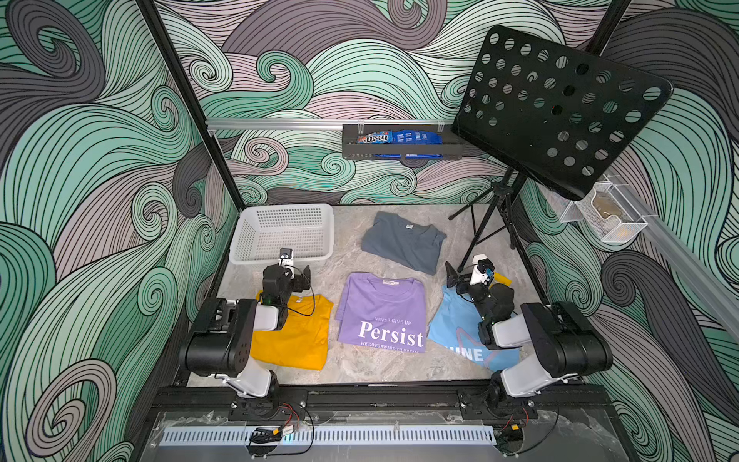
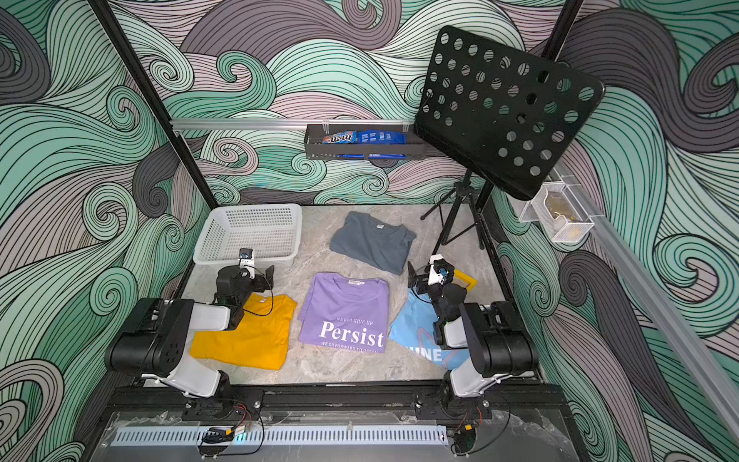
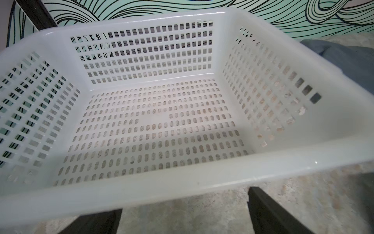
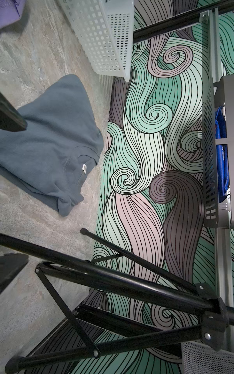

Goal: Put the folded t-shirts into the basket
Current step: Move the bin to the center of the board.

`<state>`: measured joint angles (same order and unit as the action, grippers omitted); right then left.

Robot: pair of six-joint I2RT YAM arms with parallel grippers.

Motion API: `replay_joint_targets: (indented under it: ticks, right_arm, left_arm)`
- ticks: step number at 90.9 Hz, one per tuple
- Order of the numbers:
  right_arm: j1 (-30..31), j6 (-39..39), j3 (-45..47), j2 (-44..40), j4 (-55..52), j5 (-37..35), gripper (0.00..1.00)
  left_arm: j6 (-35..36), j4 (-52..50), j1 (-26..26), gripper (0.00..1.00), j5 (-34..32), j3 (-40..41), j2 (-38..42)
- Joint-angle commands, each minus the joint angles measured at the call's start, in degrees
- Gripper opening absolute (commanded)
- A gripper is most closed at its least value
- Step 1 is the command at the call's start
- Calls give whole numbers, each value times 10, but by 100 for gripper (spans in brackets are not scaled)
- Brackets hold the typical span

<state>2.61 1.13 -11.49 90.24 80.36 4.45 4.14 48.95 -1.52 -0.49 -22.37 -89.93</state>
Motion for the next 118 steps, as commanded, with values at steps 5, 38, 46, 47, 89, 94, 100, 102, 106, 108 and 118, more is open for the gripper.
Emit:
replay_joint_targets:
  ticks: [5, 38, 46, 47, 89, 94, 100, 102, 106, 108, 118]
  right_arm:
    - [-1, 1, -4, 3, 2, 1, 99]
    - [-1, 1, -4, 3, 2, 1, 99]
    - [-1, 1, -5, 3, 2, 1, 99]
    - [-1, 1, -4, 3, 2, 1, 99]
    - [8, 31, -63, -112, -201, 71, 99]
    - [9, 16, -111, -141, -292, 80, 99]
    - [16, 4, -174, -163, -413, 100, 99]
    - [21, 3, -195, -167, -443, 100, 99]
    - [36, 2, -237, -171, -498, 91, 99]
    - [43, 3, -253, -172, -525, 86, 99]
    - [87, 29, -336, -169, -633, 92, 99]
  left_arm:
    - [4, 15, 4, 99, 11, -14, -8]
    - [3, 14, 4, 99, 11, -14, -7]
    - [4, 14, 4, 99, 12, -14, -7]
    - [4, 15, 4, 99, 11, -14, -7]
    - [-19, 51, 19, 99, 5, 61, 114]
    - [-19, -52, 30, 99, 11, 41, 186]
    - [-11, -207, 47, 99, 10, -8, 254]
    - [-9, -248, 55, 99, 12, -26, 269]
    - [-4, -318, 75, 99, 20, -56, 298]
    - [0, -349, 85, 99, 26, -70, 309]
    - [28, -488, 134, 99, 59, -156, 326]
